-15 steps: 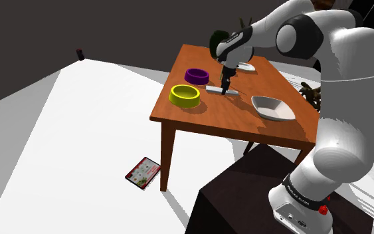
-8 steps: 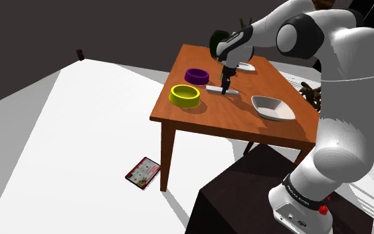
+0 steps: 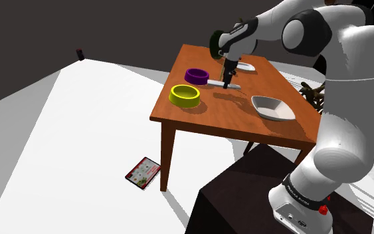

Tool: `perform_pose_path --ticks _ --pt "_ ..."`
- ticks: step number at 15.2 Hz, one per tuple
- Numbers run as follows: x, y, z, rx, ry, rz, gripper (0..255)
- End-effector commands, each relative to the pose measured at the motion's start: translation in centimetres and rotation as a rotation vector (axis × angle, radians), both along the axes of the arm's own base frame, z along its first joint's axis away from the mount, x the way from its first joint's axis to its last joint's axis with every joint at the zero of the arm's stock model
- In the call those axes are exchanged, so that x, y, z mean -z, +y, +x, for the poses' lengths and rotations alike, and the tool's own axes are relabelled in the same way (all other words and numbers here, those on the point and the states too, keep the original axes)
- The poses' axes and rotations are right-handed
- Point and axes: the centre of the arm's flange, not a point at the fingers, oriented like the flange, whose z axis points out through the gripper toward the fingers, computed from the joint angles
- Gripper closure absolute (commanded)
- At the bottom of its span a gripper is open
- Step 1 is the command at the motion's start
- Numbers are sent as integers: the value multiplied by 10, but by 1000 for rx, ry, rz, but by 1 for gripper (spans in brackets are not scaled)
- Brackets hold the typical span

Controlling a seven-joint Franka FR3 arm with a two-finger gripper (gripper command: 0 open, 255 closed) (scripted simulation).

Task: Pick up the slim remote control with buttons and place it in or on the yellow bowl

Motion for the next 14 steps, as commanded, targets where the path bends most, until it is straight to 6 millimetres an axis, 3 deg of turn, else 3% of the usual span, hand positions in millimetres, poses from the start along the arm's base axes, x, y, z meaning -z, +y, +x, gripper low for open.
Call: perform_pose_path --ticks 1,14 --pt "-10 0 0 0 0 0 255" --pt "-78 0 0 0 0 0 255"
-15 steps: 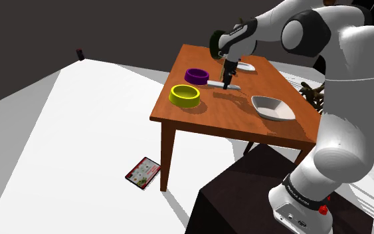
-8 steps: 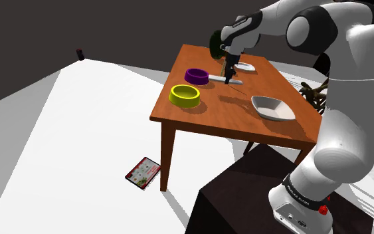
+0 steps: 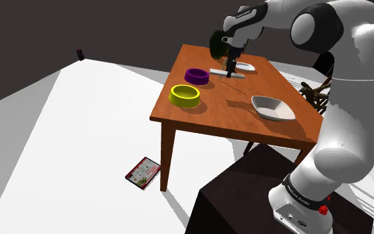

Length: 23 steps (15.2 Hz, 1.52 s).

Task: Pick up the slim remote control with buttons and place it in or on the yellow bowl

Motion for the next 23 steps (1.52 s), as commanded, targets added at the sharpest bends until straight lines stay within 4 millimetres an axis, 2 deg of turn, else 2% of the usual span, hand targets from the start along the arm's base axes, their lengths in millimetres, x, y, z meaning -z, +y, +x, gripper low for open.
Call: perform_pose_path --ticks 1,21,23 --pt "-7 13 2 0 0 0 255" --pt "-9 273 45 0 0 0 255" --pt "-4 277 46 0 0 0 255"
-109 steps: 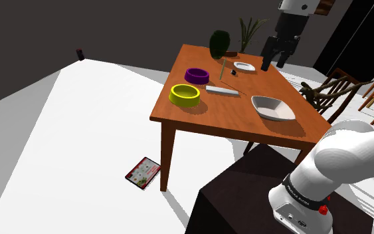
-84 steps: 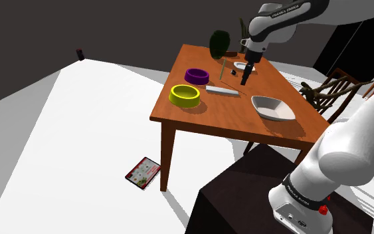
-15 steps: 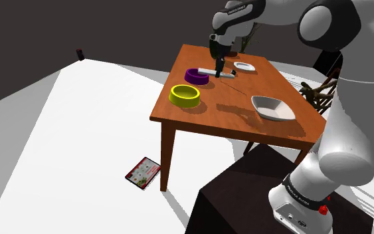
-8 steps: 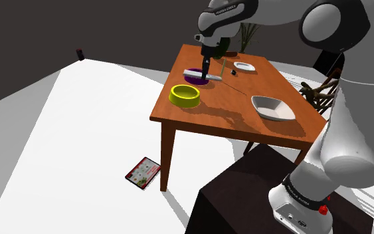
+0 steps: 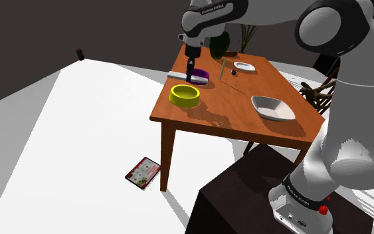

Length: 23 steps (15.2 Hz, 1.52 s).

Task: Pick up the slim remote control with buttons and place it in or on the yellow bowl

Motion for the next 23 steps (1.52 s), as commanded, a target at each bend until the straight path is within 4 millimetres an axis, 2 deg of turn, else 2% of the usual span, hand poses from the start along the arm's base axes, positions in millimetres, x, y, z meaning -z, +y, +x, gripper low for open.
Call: perform_pose_path --ticks 1,12,20,21,23 --pt "8 3 1 1 0 0 255" --pt "70 3 1 1 0 0 255" --pt "70 3 1 1 0 0 255" --pt "70 3 1 1 0 0 0" --pt "70 3 1 1 0 0 0"
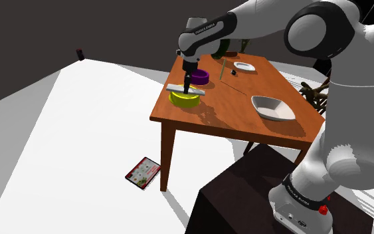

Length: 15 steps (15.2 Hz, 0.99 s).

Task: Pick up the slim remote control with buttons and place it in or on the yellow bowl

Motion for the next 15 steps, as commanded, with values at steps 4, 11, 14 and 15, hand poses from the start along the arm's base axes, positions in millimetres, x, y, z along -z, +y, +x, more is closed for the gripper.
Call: perform_pose_path --ticks 4,11,14,15 --pt "-13 0 0 0 0 0 0" --pt "-50 -1 0 0 0 0 0" --pt "-50 -1 0 0 0 0 0" --pt "-50 -1 0 0 0 0 0"
